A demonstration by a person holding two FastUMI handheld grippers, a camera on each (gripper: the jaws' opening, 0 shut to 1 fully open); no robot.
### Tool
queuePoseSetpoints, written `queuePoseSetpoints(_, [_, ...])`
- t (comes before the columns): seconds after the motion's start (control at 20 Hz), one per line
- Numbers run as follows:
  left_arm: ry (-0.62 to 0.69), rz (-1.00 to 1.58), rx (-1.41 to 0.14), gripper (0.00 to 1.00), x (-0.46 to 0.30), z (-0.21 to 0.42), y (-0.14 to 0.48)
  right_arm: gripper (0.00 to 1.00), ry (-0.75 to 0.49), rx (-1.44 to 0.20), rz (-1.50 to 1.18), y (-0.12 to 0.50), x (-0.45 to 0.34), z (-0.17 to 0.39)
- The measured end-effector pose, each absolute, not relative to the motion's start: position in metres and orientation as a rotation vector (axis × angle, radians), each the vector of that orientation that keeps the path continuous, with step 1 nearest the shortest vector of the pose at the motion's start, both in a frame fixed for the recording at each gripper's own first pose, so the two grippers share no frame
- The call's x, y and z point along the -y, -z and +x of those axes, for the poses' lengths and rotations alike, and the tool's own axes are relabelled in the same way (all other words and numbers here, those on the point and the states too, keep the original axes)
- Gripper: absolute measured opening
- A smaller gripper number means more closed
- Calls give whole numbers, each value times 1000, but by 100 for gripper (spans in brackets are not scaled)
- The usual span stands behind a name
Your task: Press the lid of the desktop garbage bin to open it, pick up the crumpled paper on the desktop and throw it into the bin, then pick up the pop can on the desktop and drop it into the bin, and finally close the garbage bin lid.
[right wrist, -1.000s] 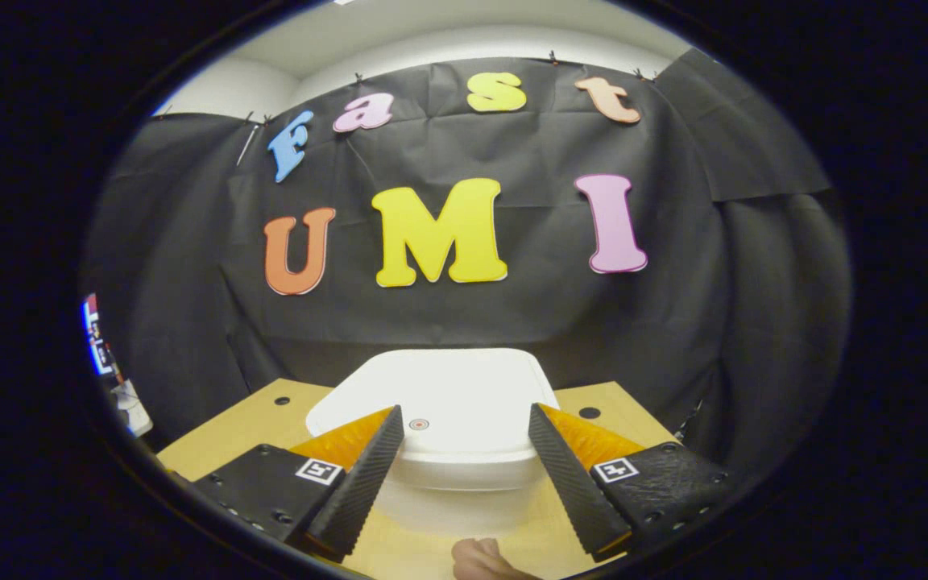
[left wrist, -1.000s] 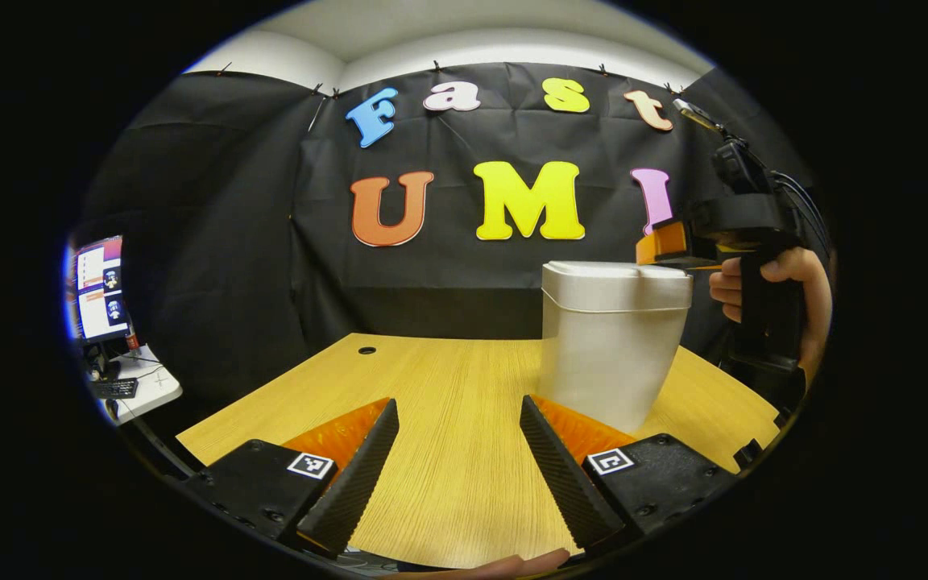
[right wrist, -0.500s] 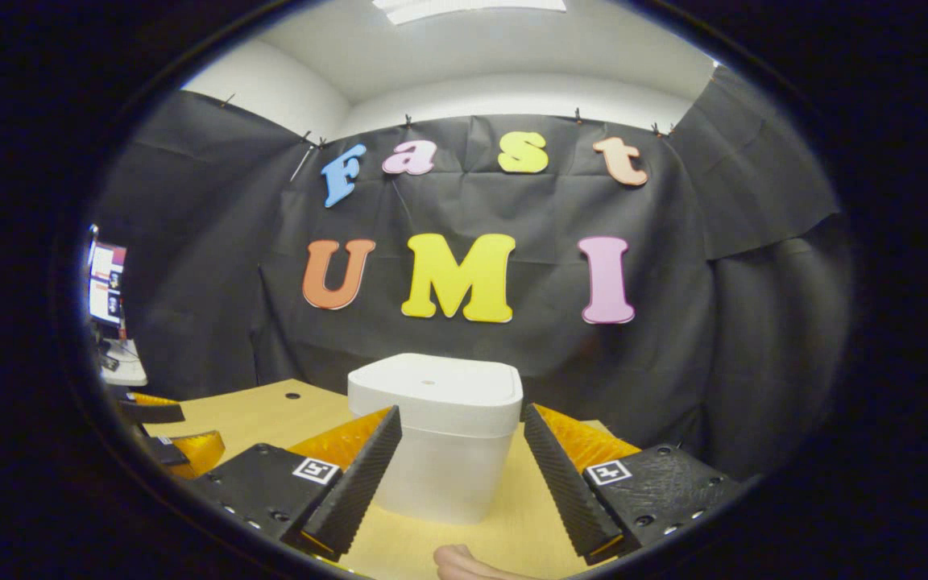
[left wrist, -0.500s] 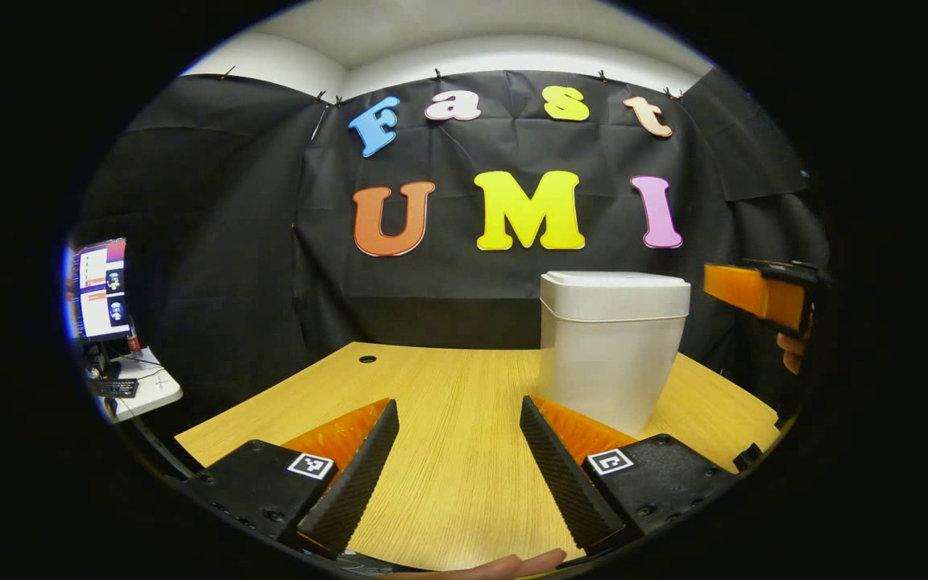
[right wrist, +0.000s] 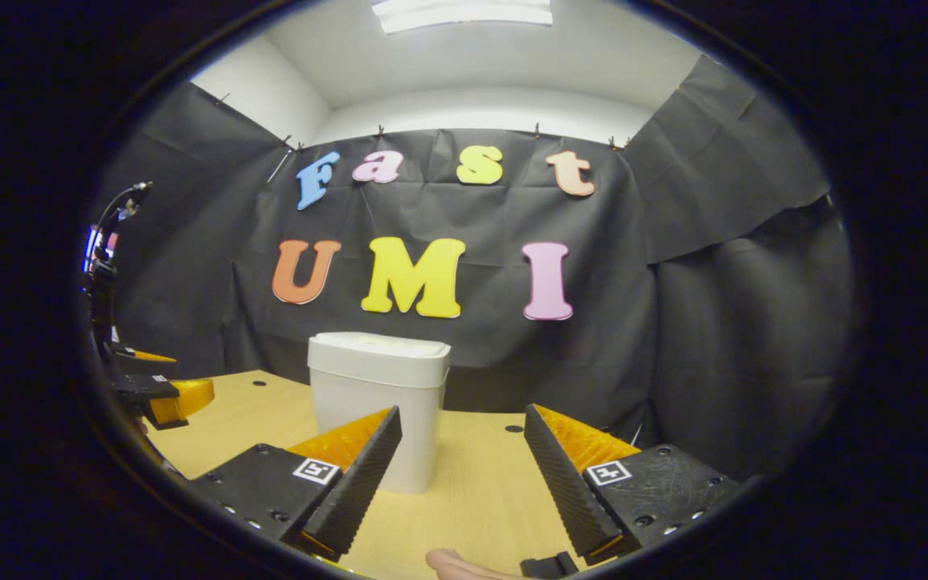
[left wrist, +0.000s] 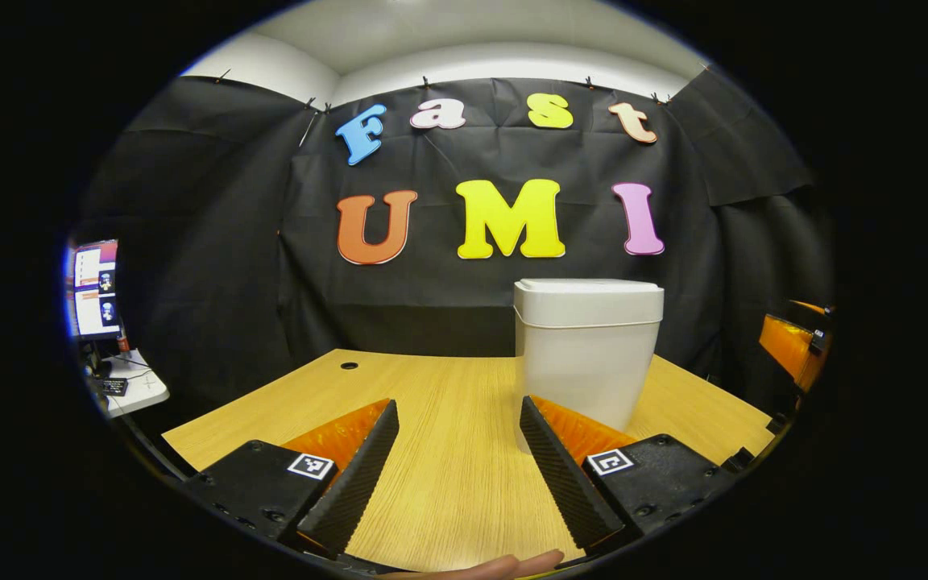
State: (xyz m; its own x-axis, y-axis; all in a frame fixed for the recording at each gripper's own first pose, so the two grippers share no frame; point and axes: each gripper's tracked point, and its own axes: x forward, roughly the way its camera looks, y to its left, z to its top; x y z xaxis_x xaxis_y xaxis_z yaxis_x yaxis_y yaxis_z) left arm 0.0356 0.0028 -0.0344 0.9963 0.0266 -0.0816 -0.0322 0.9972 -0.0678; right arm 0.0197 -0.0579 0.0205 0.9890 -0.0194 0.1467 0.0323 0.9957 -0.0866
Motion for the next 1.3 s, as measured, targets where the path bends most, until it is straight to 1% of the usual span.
queuePoseSetpoints(0.1, [-37, -69, -87, 98, -4, 36, 38, 97, 41, 179, -119, -27, 60, 14])
queuePoseSetpoints(0.15, [-40, -71, -91, 98, -5, 36, 38, 93, 39, 177, -115, -24, 58, 13])
queuePoseSetpoints(0.2, [-42, -69, -93, 98, -5, 34, 38, 95, 12, 165, -106, -19, 52, 12])
queuePoseSetpoints(0.25, [-44, -65, -91, 98, -5, 33, 37, 95, -16, 141, -98, -13, 45, 14])
queuePoseSetpoints(0.3, [-45, -63, -88, 98, -5, 33, 35, 98, -33, 118, -92, -7, 41, 16])
queuePoseSetpoints(0.35, [-44, -63, -82, 98, -4, 32, 35, 95, -42, 108, -87, -5, 42, 17])
queuePoseSetpoints(0.4, [-40, -60, -77, 98, -3, 32, 34, 98, -40, 106, -85, -4, 42, 19])
queuePoseSetpoints(0.5, [-33, -49, -74, 98, -1, 32, 33, 94, -24, 114, -97, -6, 46, 21])
queuePoseSetpoints(0.6, [-29, -47, -78, 98, 2, 32, 35, 97, 13, 120, -119, -5, 53, 23])
queuePoseSetpoints(0.65, [-28, -46, -79, 98, 3, 32, 36, 95, 14, 120, -121, -5, 52, 23])
queuePoseSetpoints(1.0, [-18, -44, -69, 98, 8, 30, 33, 95, -13, 89, -83, 4, 53, 23])
queuePoseSetpoints(1.1, [-14, -42, -68, 98, 10, 30, 33, 95, -2, 92, -79, 3, 57, 22])
queuePoseSetpoints(1.15, [-12, -40, -68, 98, 11, 30, 33, 97, 4, 94, -84, 3, 57, 23])
queuePoseSetpoints(1.2, [-13, -39, -69, 98, 9, 30, 34, 97, 9, 97, -90, 3, 58, 24])
queuePoseSetpoints(1.25, [-14, -39, -70, 98, 10, 30, 34, 95, 12, 101, -95, 3, 58, 22])
queuePoseSetpoints(1.3, [-12, -38, -71, 98, 10, 30, 35, 95, 10, 103, -99, 3, 56, 22])
